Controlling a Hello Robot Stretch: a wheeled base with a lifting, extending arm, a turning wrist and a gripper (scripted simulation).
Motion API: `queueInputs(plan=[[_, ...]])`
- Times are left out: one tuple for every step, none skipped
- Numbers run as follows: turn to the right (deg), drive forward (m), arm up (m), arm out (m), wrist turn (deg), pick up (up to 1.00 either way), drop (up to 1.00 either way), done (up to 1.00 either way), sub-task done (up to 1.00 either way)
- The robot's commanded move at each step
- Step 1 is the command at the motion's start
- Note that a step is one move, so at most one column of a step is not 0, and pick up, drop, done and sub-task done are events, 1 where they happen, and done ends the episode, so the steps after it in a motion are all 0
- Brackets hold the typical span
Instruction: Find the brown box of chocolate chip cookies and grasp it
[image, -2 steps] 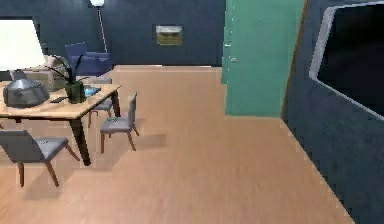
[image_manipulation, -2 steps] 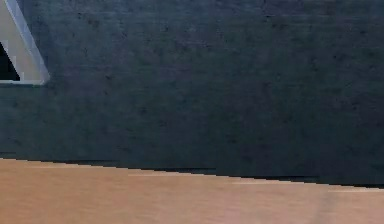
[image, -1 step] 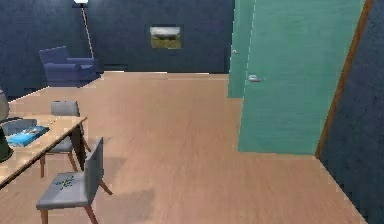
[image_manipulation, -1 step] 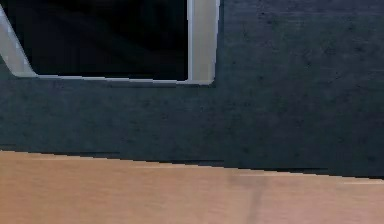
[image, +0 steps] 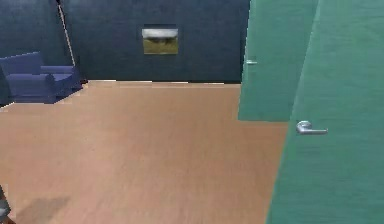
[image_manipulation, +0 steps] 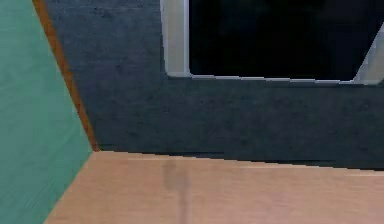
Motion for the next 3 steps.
queueInputs(plan=[[0.0, 0.7, 0.0, 0.0, 0.0, 0.0, 0.0, 0.0, 0.0], [0.0, 0.7, 0.0, 0.0, 0.0, 0.0, 0.0, 0.0, 0.0], [45.0, 0.0, 0.0, 0.0, 0.0, 0.0, 0.0, 0.0, 0.0]])
